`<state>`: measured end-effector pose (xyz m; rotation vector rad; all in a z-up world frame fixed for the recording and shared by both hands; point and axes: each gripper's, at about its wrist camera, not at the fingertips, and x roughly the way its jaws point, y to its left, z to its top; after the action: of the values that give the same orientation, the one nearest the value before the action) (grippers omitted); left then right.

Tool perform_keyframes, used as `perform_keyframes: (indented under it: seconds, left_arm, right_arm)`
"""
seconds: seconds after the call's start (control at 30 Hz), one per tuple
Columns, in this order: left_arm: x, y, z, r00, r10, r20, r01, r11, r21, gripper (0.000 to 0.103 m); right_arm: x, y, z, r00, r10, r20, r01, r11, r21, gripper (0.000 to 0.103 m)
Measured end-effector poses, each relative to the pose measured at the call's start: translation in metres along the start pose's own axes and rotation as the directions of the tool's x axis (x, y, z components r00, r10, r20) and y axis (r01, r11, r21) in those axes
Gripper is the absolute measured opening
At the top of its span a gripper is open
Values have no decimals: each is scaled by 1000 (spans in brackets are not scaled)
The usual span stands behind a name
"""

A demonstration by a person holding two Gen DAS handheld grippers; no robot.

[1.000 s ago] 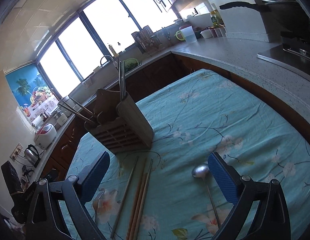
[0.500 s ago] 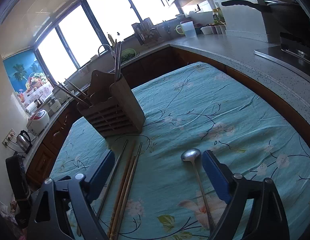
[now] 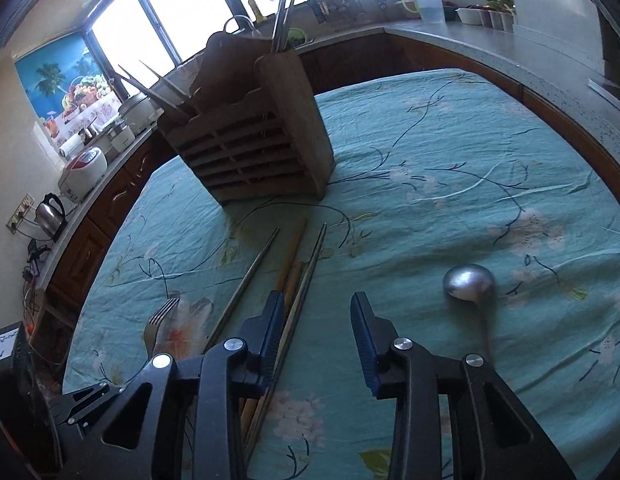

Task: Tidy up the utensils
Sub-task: 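Grasp a metal chopstick with the left tool while the right tool grasps a bamboo chopstick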

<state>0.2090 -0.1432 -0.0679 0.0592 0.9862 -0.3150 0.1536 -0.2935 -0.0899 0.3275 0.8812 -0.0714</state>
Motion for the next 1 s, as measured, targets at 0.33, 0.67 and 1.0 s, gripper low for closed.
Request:
perform_keyframes:
  seconds: [0.33, 0.67, 1.0]
  left_arm:
    - [-27, 20, -16, 995, -91, -45, 86, 990, -109, 12]
    - [-12, 15, 39, 994, -106, 1, 106, 994, -15, 20]
    - [73, 6, 106, 992, -111, -58, 113, 993, 33, 20]
  right_arm:
    - [28, 24, -6, 990, -110, -88, 92, 977, -191, 17]
    - [-7, -16, -1, 994, -81, -68, 74, 992, -107, 25]
    - [25, -29, 27, 991, -116, -67, 114, 993, -36, 24]
